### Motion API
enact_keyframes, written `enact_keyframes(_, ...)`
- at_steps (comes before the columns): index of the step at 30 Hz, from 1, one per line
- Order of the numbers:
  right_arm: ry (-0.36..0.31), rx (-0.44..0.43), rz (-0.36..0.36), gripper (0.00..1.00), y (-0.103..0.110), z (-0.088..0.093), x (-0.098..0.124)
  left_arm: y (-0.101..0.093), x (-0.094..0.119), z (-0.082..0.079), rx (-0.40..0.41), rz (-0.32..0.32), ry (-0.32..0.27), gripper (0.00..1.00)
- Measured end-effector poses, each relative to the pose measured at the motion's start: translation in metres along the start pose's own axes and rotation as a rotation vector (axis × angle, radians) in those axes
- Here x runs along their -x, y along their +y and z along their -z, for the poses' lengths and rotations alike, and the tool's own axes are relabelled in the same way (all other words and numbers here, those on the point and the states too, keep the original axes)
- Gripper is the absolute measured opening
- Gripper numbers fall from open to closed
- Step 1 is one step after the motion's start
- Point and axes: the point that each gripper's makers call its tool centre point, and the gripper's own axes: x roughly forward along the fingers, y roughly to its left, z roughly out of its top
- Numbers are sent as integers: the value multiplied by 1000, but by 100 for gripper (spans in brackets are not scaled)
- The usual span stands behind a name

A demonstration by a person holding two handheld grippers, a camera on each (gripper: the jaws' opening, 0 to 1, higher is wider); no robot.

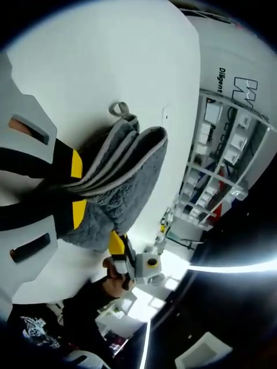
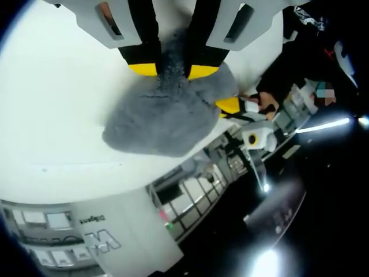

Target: Open the folded towel by lifting each exposed corner and separating the folded layers until the towel lies flat within the target outline without major curled edges

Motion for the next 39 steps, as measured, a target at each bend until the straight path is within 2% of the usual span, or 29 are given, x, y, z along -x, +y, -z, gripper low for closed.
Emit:
enact_keyframes(10, 13, 10, -34, 13, 9, 9, 9, -12, 5, 7, -10, 32, 18, 9)
enact_keyframes(15, 25, 10, -56, 14, 14, 15, 11, -24, 8, 15, -44, 47, 28, 9)
enact_keyframes(25, 45, 22, -84, 14, 25, 22, 12, -31, 15, 21, -65, 64, 38, 9)
enact_keyframes(39, 59, 37, -91, 13, 30, 26, 15, -29, 20, 22, -76, 89, 58, 9)
